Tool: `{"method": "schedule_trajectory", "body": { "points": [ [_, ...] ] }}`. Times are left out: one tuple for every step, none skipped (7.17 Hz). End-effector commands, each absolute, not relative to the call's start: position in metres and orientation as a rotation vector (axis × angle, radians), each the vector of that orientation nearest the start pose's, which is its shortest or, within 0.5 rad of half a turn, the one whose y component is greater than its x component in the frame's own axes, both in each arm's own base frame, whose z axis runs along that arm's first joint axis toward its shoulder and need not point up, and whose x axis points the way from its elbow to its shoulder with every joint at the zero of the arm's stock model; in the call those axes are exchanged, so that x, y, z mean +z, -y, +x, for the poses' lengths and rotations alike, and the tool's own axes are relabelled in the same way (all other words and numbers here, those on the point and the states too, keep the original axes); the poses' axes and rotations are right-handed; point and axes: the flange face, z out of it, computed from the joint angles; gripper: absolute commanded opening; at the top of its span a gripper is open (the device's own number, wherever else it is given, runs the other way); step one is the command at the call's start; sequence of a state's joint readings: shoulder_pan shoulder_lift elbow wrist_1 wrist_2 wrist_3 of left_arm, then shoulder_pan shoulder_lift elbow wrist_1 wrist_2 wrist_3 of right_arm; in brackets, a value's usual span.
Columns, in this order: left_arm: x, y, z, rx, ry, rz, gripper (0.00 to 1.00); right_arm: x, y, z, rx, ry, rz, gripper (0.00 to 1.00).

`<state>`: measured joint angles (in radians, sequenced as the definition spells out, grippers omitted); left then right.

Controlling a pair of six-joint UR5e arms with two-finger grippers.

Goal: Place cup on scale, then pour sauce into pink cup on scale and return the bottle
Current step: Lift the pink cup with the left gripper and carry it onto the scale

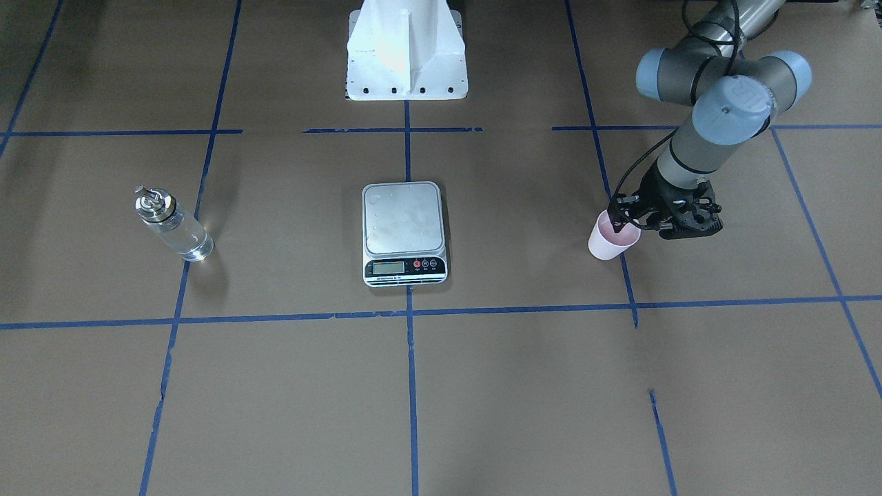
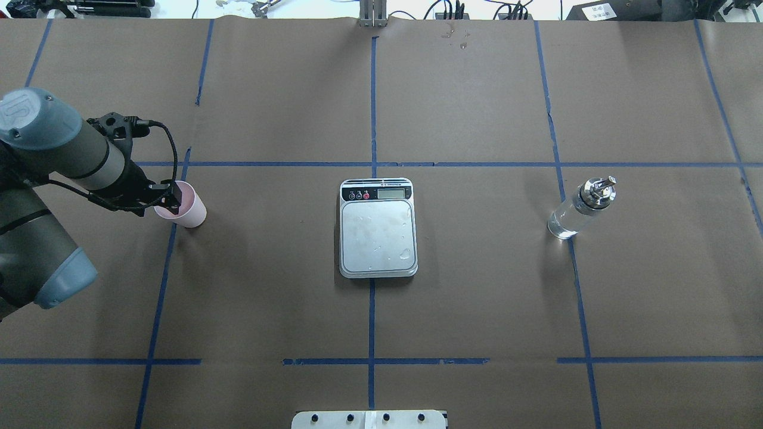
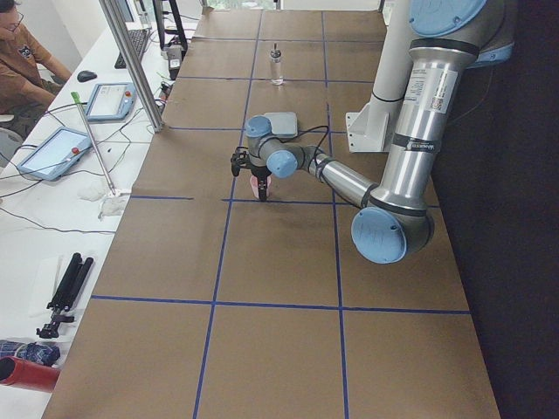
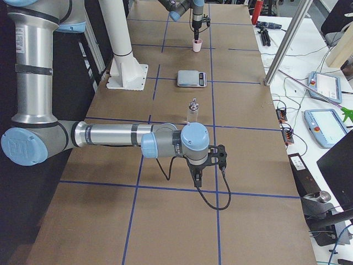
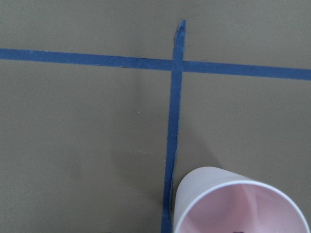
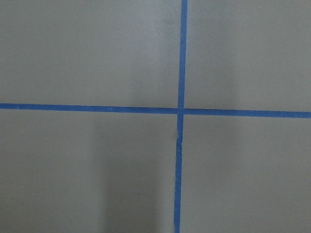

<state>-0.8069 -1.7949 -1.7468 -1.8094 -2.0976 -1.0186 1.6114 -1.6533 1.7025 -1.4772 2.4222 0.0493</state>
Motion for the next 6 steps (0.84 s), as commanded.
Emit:
{"method": "schedule_trajectory", "body": {
  "points": [
    [0.43, 0.481, 0.345, -0.072, -0.81, 0.002, 0.0, 0.614, 0.463, 0.077, 0.02, 0.849, 0.136, 1.0],
    [0.425, 0.48, 0.344, -0.071, -0.818, 0.003, 0.0, 0.611, 0.463, 0.077, 0.02, 0.855, 0.141, 1.0],
    [0.418, 0.477, 0.34, -0.087, -0.822, -0.006, 0.0, 0.609, 0.463, 0.077, 0.017, 0.852, 0.145, 1.0],
    [0.395, 0.471, 0.329, -0.11, -0.826, -0.008, 0.0, 0.603, 0.463, 0.077, 0.02, 0.852, 0.153, 1.0],
    [0.357, 0.464, 0.306, -0.135, -0.816, -0.006, 0.0, 0.586, 0.466, 0.074, 0.064, 0.855, 0.153, 1.0],
    [0.315, 0.473, 0.287, -0.172, -0.784, -0.016, 0.0, 0.572, 0.473, 0.073, 0.086, 0.867, 0.158, 1.0]
  ]
}}
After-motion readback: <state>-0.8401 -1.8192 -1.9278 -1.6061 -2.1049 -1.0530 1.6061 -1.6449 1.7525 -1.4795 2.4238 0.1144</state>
